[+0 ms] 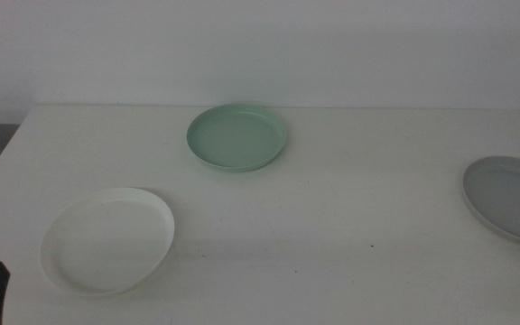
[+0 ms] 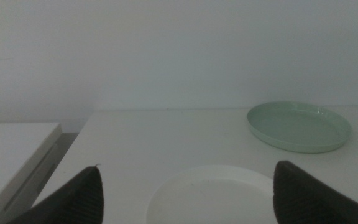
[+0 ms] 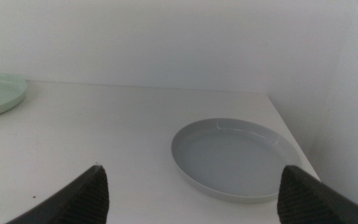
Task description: Stack the three bowls on top of each other.
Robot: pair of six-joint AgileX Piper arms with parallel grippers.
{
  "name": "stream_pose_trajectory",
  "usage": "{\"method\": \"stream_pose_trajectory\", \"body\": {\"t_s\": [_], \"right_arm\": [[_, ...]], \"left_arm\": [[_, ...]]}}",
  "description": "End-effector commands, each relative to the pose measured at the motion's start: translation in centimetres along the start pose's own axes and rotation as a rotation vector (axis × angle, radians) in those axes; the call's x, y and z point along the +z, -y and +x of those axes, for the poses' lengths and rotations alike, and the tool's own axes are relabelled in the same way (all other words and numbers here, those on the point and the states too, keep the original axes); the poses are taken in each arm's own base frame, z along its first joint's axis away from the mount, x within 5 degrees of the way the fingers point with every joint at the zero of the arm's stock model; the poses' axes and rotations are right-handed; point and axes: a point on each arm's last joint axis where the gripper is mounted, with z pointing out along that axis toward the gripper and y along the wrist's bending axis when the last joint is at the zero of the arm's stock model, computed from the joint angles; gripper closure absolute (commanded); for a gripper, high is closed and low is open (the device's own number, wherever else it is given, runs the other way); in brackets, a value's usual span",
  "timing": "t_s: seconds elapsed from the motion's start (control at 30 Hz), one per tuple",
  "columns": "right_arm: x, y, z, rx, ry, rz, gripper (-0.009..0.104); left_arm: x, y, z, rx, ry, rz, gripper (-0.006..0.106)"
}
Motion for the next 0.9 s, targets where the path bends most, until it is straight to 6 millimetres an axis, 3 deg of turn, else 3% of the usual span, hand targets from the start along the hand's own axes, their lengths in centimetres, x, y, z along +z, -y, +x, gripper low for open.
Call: {"method": "stream_pose_trajectory", "body": {"t_s": [0.0, 0.17, 0.37, 0.6, 0.87], "right_arm": [[0.0, 0.0, 0.0, -0.009, 0.009, -0.001, 0.002], [0.0, 0.0, 0.0, -0.009, 0.009, -0.001, 0.002], [0.0, 0.0, 0.0, -0.009, 0.009, -0.001, 0.002], [0.0, 0.0, 0.0, -0.009, 0.009, -0.001, 0.002], [0.0, 0.0, 0.0, -0.009, 0.009, -0.001, 0.002]], "left_arm": [[-0.2, 0.0, -1.0, -0.003, 0.034, 0.0, 0.007], [0.0, 0.1, -3.8, 0.042, 0.018, -0.006, 0.007], [0.4, 0.2, -9.5, 0.044, -0.053, -0.005, 0.007], [0.7, 0.4, -17.3, 0.054, -0.37, -0.009, 0.007], [2.1, 0.2, -23.0, 0.075, -0.54, -0.048, 0.007]]}}
